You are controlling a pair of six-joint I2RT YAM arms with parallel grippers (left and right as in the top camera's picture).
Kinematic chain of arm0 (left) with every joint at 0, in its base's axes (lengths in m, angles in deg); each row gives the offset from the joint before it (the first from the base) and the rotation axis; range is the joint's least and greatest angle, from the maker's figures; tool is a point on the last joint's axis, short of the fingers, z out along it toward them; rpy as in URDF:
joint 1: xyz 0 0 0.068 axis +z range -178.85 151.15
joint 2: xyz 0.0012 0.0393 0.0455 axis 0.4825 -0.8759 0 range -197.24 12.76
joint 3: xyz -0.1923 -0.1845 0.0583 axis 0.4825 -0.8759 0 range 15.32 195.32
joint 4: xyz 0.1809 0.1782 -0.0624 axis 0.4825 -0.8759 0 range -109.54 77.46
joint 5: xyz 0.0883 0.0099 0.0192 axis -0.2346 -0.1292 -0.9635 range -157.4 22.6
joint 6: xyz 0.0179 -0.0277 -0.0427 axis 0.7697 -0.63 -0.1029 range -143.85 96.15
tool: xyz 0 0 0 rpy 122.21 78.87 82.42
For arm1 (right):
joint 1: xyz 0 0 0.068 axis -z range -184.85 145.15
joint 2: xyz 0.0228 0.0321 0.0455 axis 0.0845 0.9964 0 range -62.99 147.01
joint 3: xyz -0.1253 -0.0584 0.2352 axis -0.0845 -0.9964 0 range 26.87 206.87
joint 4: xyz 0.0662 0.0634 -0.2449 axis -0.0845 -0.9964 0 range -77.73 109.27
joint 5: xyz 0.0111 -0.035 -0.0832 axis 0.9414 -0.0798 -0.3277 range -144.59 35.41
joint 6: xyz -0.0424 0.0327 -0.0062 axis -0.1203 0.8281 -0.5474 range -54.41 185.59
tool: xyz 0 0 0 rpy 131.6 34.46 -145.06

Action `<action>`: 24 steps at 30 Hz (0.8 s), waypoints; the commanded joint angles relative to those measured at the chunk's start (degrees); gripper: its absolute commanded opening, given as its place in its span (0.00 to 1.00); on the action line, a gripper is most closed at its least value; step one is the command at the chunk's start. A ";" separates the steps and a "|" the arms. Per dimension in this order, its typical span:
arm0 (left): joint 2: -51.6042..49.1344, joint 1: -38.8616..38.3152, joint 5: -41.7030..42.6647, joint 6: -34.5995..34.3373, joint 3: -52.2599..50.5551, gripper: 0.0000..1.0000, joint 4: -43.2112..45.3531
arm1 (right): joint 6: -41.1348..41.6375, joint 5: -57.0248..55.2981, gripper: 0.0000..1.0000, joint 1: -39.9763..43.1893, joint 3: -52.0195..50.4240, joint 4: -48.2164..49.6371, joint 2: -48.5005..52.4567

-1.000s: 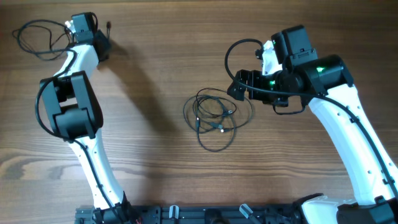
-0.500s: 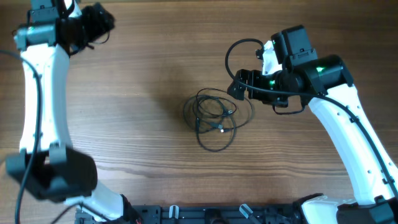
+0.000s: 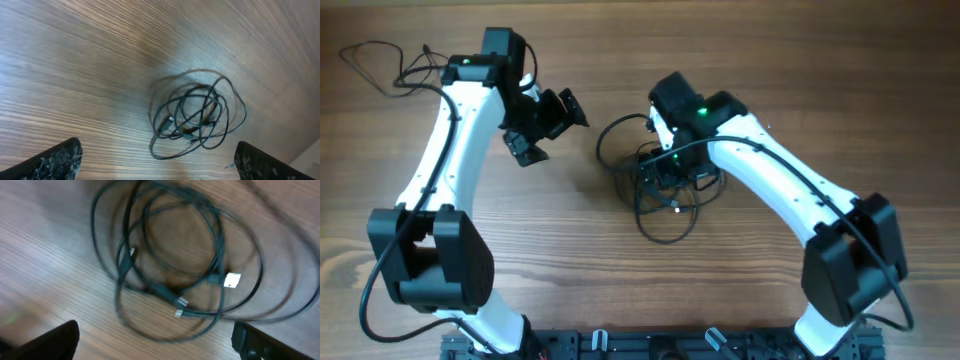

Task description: Untangle cables

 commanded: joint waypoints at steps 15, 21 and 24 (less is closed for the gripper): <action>-0.15 8.96 -4.24 -5.20 -0.28 1.00 -1.79 | -12.59 5.92 0.74 -0.42 -0.15 5.90 9.51; -0.15 7.96 -4.20 -5.20 -0.28 1.00 -1.92 | -4.81 10.19 0.04 -0.42 6.08 1.07 7.34; -0.15 3.26 -0.74 -4.92 -0.28 1.00 -2.29 | 1.22 11.89 0.04 -0.39 17.55 -7.23 1.40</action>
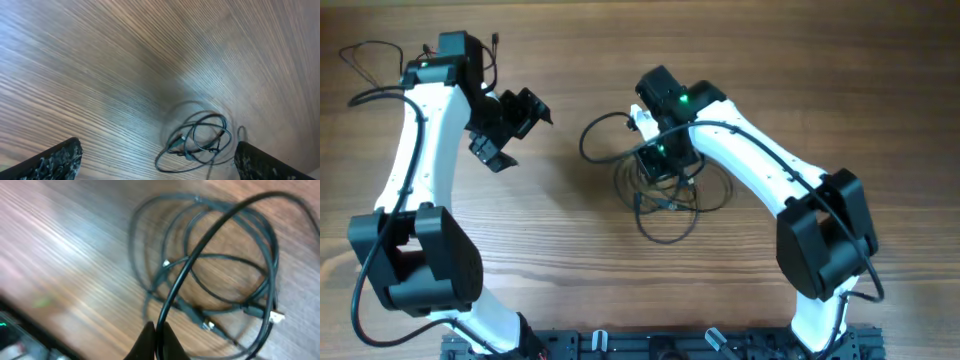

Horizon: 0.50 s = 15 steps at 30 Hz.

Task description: Untangle cables

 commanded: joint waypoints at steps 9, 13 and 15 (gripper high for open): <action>-0.13 -17.59 4.76 1.16 -0.28 1.00 1.77 | 12.59 -16.13 0.04 0.96 20.55 2.84 -33.73; -0.13 -19.26 4.74 1.14 -0.28 1.00 2.32 | 12.52 -24.11 0.04 0.96 20.55 14.38 -43.12; -0.13 -19.26 4.74 1.18 -0.28 1.00 2.29 | 12.55 -24.28 0.04 0.96 20.55 17.99 -45.07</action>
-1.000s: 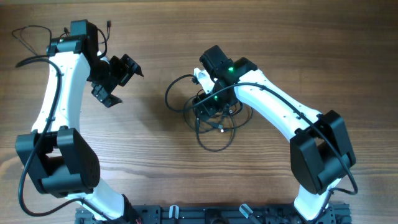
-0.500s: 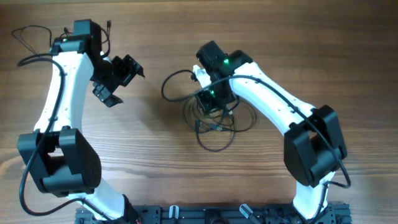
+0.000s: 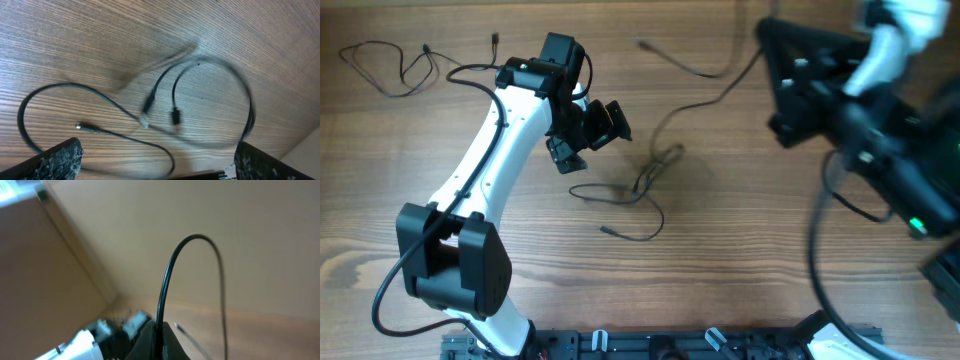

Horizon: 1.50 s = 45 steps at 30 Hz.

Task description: Untangle cables

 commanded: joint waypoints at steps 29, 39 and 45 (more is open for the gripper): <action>-0.13 -1.75 2.86 1.70 -0.28 1.00 3.82 | -5.27 -21.64 0.05 0.13 35.12 -1.57 22.73; -0.13 -2.78 17.51 12.35 -0.28 1.00 8.55 | 6.21 -6.99 0.04 1.90 33.55 -30.25 30.36; -0.11 -5.09 42.77 35.93 -0.26 1.00 14.32 | 10.99 13.62 0.04 19.39 33.55 -27.89 31.39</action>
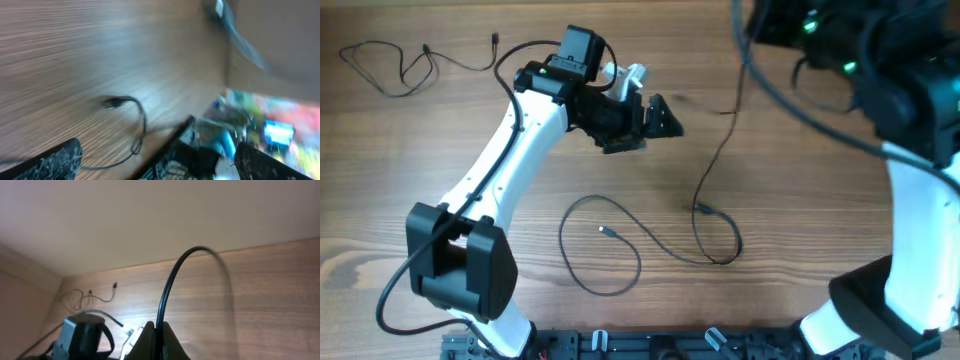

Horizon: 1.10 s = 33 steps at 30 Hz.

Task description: Untangle cables

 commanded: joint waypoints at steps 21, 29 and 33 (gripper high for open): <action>-0.11 -10.67 6.29 -1.14 -0.04 0.84 32.96 | 11.91 22.12 0.04 8.20 0.74 0.39 4.90; -0.11 -10.67 9.55 -1.49 -0.04 0.44 32.48 | 11.96 18.32 0.04 8.20 0.74 0.81 4.90; -0.11 -10.64 9.53 -2.45 -0.04 0.34 31.56 | 11.93 16.55 0.04 8.22 0.74 0.87 4.90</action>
